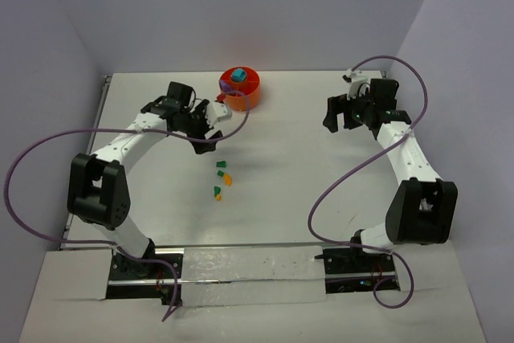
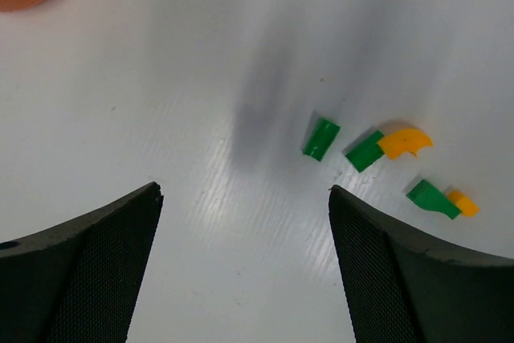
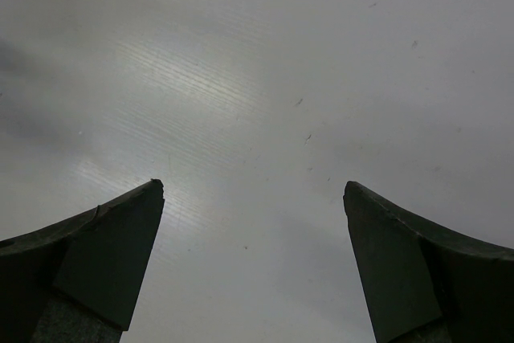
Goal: Sort the legos into containers by color
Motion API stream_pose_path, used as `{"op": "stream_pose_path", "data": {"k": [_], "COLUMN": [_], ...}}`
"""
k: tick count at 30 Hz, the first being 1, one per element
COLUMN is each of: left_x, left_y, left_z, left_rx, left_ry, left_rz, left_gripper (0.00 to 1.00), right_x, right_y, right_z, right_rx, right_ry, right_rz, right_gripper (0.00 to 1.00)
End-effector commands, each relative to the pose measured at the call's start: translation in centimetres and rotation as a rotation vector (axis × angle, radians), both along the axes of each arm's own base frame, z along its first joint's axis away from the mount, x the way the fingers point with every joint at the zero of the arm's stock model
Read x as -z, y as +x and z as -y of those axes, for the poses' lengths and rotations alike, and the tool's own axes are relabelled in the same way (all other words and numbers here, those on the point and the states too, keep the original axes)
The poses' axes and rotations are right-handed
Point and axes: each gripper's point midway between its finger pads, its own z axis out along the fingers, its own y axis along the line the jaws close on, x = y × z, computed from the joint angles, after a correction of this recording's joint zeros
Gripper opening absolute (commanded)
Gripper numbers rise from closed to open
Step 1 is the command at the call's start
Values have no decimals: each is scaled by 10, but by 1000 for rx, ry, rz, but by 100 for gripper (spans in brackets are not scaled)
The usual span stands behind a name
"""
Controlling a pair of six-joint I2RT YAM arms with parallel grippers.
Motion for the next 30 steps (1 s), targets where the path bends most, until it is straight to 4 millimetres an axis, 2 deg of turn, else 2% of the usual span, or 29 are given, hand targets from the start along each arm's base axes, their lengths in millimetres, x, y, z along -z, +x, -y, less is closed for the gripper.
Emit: {"op": "stream_pose_path", "data": {"k": [1, 5, 11, 21, 30], "left_x": [19, 27, 44, 67, 84], "left_y": [-24, -24, -25, -29, -27], "left_z": [27, 43, 54, 52, 49], "left_rx": [175, 255, 380, 481, 463], "left_ry": [88, 104, 92, 141, 166], "left_rz": [-56, -70, -88, -130, -152], "left_gripper": [89, 82, 72, 72, 63], "right_x": [-15, -12, -10, 5, 10], "right_y": [0, -3, -8, -15, -15], "right_z": [-4, -4, -5, -2, -1], "right_rx": [-18, -18, -23, -30, -33], "right_ry": [4, -1, 3, -30, -38], "right_rz": [58, 54, 47, 39, 32], "right_gripper": [100, 100, 100, 100, 100]}}
